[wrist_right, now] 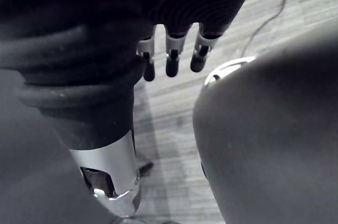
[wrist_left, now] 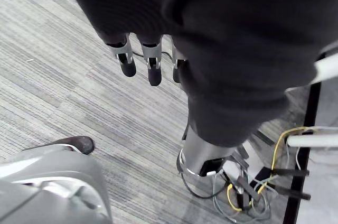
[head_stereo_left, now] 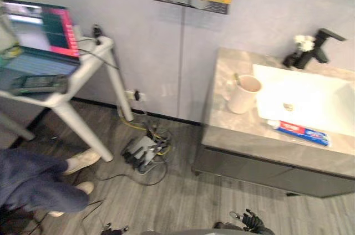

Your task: Organize washtable

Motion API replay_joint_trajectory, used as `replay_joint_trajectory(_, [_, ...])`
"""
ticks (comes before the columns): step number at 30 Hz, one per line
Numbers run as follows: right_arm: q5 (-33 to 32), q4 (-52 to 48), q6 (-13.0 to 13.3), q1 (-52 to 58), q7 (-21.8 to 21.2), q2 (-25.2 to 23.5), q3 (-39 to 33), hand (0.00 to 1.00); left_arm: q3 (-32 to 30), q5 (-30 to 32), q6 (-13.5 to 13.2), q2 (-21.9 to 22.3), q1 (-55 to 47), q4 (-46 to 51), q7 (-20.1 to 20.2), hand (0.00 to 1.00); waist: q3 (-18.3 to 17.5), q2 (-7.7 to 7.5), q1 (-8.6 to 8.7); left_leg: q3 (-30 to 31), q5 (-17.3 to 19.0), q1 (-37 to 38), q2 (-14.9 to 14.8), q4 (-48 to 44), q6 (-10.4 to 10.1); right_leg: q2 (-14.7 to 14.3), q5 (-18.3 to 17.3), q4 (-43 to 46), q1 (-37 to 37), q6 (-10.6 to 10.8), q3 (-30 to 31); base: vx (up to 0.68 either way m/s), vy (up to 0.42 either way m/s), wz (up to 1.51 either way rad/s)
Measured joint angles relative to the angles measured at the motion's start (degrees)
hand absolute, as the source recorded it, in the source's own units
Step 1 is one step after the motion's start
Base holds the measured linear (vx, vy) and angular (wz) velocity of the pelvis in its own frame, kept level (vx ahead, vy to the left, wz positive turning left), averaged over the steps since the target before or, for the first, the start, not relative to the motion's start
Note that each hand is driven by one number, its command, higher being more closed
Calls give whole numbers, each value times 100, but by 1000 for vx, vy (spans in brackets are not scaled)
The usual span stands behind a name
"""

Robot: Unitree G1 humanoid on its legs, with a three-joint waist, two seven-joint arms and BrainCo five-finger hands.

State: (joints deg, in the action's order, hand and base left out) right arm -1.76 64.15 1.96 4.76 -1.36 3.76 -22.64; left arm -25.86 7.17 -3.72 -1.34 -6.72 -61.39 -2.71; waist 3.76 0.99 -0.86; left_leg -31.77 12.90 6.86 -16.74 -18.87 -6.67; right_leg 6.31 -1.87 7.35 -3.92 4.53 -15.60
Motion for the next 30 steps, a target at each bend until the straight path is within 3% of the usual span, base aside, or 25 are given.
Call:
replay_joint_trajectory(2, [35, 227, -47, 198, 7, 267, -104, 0, 156, -67, -88, 61, -5, 8, 13, 0, 34, -7, -9, 1475, 222, -138, 632, 341, -23, 90, 20, -145, 105, -27, 221, 68, -40, -44])
replay_joint_trajectory(4, [39, 408, -89, 287, 7, 303, -370, 0, 140, -135, -86, 59, -54, 3, 2, 0, 39, -10, -1, 1945, 213, -176, 976, 629, -5, 125, 22, -166, 190, -25, 357, 21, 62, -47])
replay_joint_trajectory(5, [45, 428, -117, 386, 4, 259, -634, 0, 92, -191, -95, 67, -122, 2, 9, 0, 57, 24, -3, 1865, 166, -110, 1033, 891, 223, 52, 28, -181, 277, -13, 497, 18, 85, -77])
replay_joint_trajectory(6, [67, 409, -125, 459, 4, 177, -812, 0, -40, -210, -83, 64, -192, 11, 5, 0, 26, 20, -28, 1572, 177, 69, 1030, 920, 282, -23, 83, -271, 309, 65, 736, 20, 78, -86])
replay_joint_trajectory(7, [67, 389, -125, 475, 3, 107, -843, 0, -151, -212, -75, 59, -235, 19, 6, 0, 13, 25, -23, 1425, 181, 97, 1043, 910, 279, -30, 101, -320, 336, 86, 830, 26, 75, -97])
replay_joint_trajectory(9, [64, 195, -157, 601, -5, -124, -956, 0, -431, -212, -47, 51, -222, 37, 12, 0, 20, -174, 3, 1108, 232, 134, 1080, 904, 309, -46, 262, -473, 262, 104, 1112, -14, 72, -69])
replay_joint_trajectory(13, [64, 105, -238, 660, 3, -164, -1552, 0, -660, -265, -49, 64, -229, 143, 23, 0, -1, -186, -2, 668, 271, 317, 1093, 995, 293, -140, 433, -682, 262, 96, 1451, -31, 35, -64])
replay_joint_trajectory(15, [63, -41, -245, 762, -1, -118, -1939, 0, -989, -316, 62, -76, 18, 349, 59, 0, -24, -74, 27, 474, 280, 488, 1066, 1108, 277, -244, 459, -732, 260, 122, 1616, -7, -16, -42])
replay_joint_trajectory(18, [87, -63, -239, 772, 4, 35, -2219, 0, -521, -544, 45, -264, 160, 722, 142, 0, -78, 98, 6, 334, 275, 549, 1019, 1177, 268, -312, 474, -753, 267, 106, 1747, -14, -44, -25])
replay_joint_trajectory(21, [135, -76, -240, 899, 8, 160, -2308, 0, 205, -542, -123, 229, 117, 960, 217, 0, -123, 376, 46, 412, 253, 553, 1063, 1238, 244, -268, 482, -861, 314, 119, 1717, 6, -9, -1])
replay_joint_trajectory(23, [53, -25, -238, 909, 48, 34, -2424, 0, 264, -530, -179, 571, 72, 637, 199, 0, -121, 423, 82, 535, 212, 593, 1068, 1233, 210, -244, 482, -920, 434, 119, 1622, 16, -32, 19])
replay_joint_trajectory(25, [-99, -29, -222, 895, 66, -135, -2427, 0, 259, -539, -160, 571, -116, 522, 132, 0, -111, 342, 111, 612, 204, 578, 1070, 1236, 213, -261, 481, -947, 471, 118, 1546, -18, -37, 20])
replay_joint_trajectory(26, [-415, -27, -115, 863, 138, -337, -2187, 0, 95, -657, -197, 441, -493, 505, 14, 0, 10, 181, -4, 830, 152, 583, 1084, 1299, 233, -252, 653, -1284, 712, 106, 1314, -14, -21, 9])
replay_joint_trajectory(30, [-415, -27, -114, 862, 138, -337, -2179, 0, 94, -657, -198, 441, -495, 505, 14, 0, 10, 181, -5, 842, 152, 575, 1087, 1298, 233, -248, 653, -1284, 713, 106, 1302, 0, 0, 1])
